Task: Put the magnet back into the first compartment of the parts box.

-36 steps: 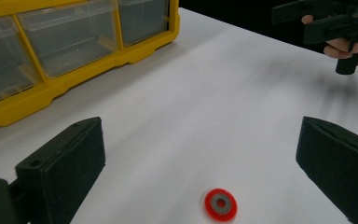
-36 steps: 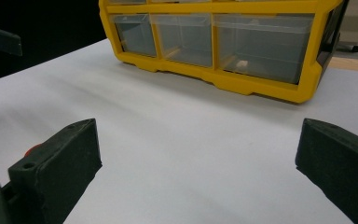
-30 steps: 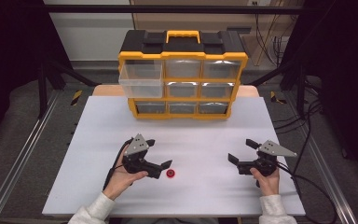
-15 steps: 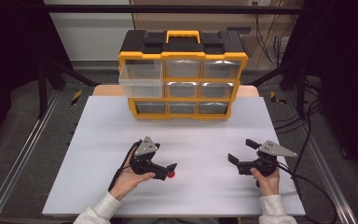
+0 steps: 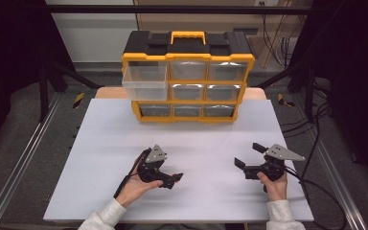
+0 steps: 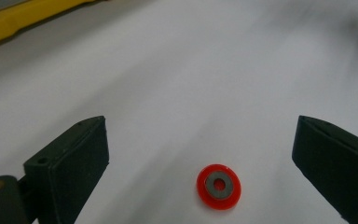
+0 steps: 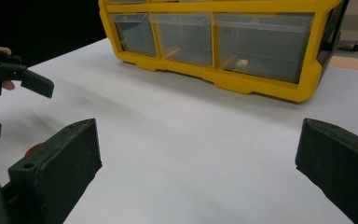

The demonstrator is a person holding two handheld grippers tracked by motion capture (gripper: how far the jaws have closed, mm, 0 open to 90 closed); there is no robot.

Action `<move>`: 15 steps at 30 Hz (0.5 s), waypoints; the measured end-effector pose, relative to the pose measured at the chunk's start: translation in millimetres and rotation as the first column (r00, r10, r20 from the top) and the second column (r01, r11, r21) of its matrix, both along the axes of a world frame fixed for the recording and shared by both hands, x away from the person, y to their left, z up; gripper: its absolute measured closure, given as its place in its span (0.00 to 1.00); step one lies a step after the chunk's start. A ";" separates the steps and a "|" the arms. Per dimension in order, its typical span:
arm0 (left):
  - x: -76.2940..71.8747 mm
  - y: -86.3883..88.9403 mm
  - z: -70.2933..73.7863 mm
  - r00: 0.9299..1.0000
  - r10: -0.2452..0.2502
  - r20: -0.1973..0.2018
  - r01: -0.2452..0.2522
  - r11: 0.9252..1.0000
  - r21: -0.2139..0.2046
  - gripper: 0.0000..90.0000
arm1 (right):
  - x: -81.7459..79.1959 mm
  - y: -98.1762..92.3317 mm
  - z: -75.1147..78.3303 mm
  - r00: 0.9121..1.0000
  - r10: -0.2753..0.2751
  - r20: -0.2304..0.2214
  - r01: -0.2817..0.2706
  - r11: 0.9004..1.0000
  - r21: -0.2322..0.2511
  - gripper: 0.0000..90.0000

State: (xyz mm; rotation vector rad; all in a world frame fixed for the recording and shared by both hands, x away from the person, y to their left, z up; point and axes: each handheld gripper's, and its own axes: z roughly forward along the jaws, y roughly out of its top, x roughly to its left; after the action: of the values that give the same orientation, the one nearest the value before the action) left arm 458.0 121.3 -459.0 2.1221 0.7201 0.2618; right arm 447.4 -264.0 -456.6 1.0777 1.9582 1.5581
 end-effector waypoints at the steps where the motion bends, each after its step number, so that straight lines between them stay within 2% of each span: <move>1: -0.3 -0.3 -1.0 1.000 0.000 -0.002 0.000 1.000 0.006 0.04 | -0.1 0.0 0.2 1.000 -0.001 -0.001 0.001 1.000 0.001 0.00; 4: -0.9 -1.8 -3.5 1.000 -0.002 -0.021 0.002 1.000 0.020 0.05 | -0.1 0.0 0.2 1.000 0.000 -0.002 0.000 1.000 0.002 0.00; 15: -2.6 -9.2 -11.4 0.999 0.016 -0.048 -0.011 0.996 0.086 0.13 | 0.1 0.0 -0.1 1.000 0.001 0.001 -0.001 1.000 -0.001 0.00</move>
State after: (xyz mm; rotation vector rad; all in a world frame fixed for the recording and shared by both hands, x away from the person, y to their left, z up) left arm 455.4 112.1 -470.4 2.2117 0.7638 0.2534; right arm 447.5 -263.9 -456.7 1.0758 1.9590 1.5577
